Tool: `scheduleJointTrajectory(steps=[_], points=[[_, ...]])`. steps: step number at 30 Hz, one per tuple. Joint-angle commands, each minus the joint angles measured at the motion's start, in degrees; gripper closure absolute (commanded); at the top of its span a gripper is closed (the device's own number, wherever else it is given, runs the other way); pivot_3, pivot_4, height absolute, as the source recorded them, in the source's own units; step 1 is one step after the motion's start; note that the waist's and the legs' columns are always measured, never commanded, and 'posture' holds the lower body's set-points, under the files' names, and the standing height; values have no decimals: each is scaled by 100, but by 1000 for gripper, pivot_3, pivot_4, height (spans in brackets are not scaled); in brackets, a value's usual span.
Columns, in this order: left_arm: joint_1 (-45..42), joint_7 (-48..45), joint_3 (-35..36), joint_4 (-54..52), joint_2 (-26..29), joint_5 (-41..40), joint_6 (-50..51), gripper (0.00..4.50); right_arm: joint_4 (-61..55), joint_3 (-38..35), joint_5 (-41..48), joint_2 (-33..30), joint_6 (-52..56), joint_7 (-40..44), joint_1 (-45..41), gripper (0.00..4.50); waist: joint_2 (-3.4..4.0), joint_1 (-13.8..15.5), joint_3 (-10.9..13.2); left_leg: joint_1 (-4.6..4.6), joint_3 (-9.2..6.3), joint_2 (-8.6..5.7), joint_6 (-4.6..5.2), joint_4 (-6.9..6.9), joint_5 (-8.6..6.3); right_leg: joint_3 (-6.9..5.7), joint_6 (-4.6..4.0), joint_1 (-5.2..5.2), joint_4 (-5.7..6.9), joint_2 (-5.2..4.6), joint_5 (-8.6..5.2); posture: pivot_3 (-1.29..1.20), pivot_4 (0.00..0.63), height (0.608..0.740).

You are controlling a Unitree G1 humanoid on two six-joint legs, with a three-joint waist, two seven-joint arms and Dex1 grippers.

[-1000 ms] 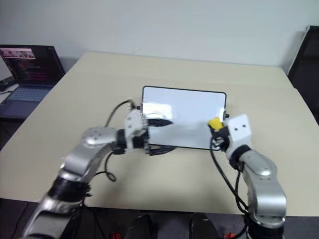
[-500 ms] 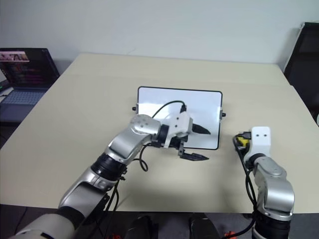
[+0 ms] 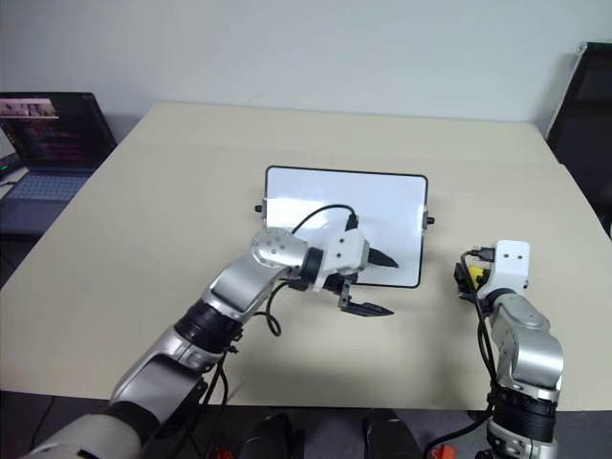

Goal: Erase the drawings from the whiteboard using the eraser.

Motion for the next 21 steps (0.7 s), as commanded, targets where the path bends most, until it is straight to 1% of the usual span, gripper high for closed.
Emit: scheduleJointTrajectory(steps=[1,2,5,7,8,11,13,16,19,21], points=[[199,270,661,-456,233,-273,283,0,-864,23,167,-173,-125,20,-7,77,14,-11,1,0,0,1,0,0,0,0,0,0,2,1,0,0,150,740],[276,346,771,-542,275,-334,403,0,-1021,28,205,-193,-81,37,28,77,20,-17,1,1,-2,1,0,-1,0,-1,0,0,2,2,0,0,150,740],[873,565,1529,-1127,734,-751,903,0,-1969,338,440,-127,184,137,327,77,25,-26,-2,3,-8,6,0,-5,0,-3,-1,0,4,6,-2,0,150,740],[1399,758,2104,-1603,1037,-1068,1270,0,-2468,863,306,-129,-7,99,724,77,26,-32,-3,2,-14,8,0,-8,0,-9,-4,-1,4,7,-4,0,150,740],[1651,849,2352,-1835,1168,-1226,1457,0,-2644,1123,248,-142,-126,97,922,77,26,-28,-2,2,-14,9,0,-10,-1,-10,-7,-1,4,7,-8,0,150,740],[2624,1344,3194,-2547,1407,-1547,1847,0,-2785,1654,86,8,-1169,80,1774,77,23,8,-2,0,-19,8,-1,-12,-1,-18,-12,-1,0,3,-17,0,150,740],[3204,1910,3609,-2794,1294,-1346,1595,0,-2661,1717,259,234,-1753,173,2315,77,16,36,-6,-1,-19,5,-2,-9,-2,-22,-12,3,-2,-5,-22,0,150,740],[3830,2653,4058,-3106,847,-1376,1372,0,-2336,1570,394,727,-2691,5,2733,77,10,54,-5,0,-19,0,-3,-1,-2,-27,-32,8,-2,-15,-38,0,150,740],[4413,3521,4122,-3357,272,-951,857,0,-1909,1403,470,785,-3486,173,2942,77,-9,45,-13,4,-15,-14,-3,16,1,-25,-36,14,-2,-32,-22,0,150,740],[4748,4079,4059,-3388,-61,-639,695,0,-1677,1277,561,806,-3811,198,3031,77,-24,32,-25,21,-13,-28,-1,16,2,-19,-35,11,-6,-45,-20,0,150,740]])
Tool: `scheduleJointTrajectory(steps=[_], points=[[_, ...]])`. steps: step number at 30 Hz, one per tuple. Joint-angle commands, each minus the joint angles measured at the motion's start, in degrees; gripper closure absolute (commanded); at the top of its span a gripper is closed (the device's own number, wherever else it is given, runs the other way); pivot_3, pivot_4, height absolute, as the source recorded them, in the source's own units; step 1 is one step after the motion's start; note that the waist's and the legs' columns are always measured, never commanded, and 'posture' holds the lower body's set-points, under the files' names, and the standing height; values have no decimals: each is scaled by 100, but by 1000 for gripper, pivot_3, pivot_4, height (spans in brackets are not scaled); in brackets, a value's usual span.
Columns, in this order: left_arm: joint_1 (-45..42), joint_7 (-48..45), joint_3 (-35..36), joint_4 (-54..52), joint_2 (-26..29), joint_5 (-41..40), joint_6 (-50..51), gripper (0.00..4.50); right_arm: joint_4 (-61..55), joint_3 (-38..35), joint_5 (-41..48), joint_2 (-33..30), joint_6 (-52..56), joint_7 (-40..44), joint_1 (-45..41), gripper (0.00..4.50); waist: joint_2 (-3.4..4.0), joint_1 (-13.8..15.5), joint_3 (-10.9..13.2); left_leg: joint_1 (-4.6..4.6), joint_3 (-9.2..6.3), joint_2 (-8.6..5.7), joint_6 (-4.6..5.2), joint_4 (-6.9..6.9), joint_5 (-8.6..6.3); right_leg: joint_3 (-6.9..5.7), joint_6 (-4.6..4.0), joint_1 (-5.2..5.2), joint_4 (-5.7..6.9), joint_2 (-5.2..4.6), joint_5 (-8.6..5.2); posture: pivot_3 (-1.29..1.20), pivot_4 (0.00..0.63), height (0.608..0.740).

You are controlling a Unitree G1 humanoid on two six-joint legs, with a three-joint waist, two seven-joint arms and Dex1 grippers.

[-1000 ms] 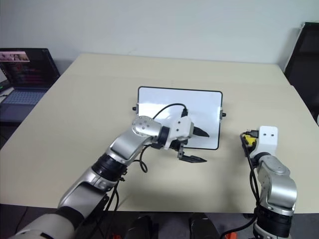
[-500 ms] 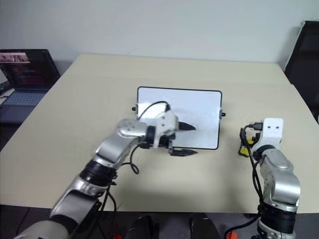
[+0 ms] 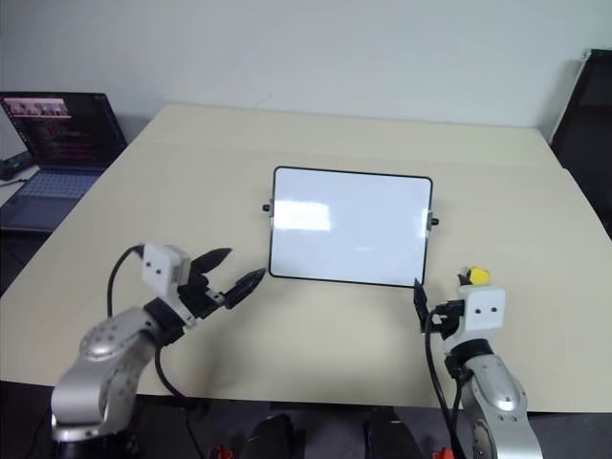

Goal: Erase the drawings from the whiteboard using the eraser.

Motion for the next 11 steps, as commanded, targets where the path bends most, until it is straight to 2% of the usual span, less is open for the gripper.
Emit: scheduleJointTrajectory(steps=[1,5,11], points=[[399,936,20,-194,-362,558,-453,0,200,-210,134,17,-741,66,170,77,-16,-6,-7,8,0,-4,0,0,0,3,0,3,-1,-3,0,0,150,740],[517,1527,-90,-121,-618,890,-546,0,133,-217,174,-52,-853,103,464,77,-18,-5,-8,9,-19,-17,1,-1,0,3,0,-3,4,-3,0,0,150,740],[595,1632,-172,57,-580,951,-577,0,-31,-380,275,-225,-657,50,605,77,-19,-11,-9,6,-21,-28,0,-4,0,10,4,-4,-3,-9,-3,0,150,740]])
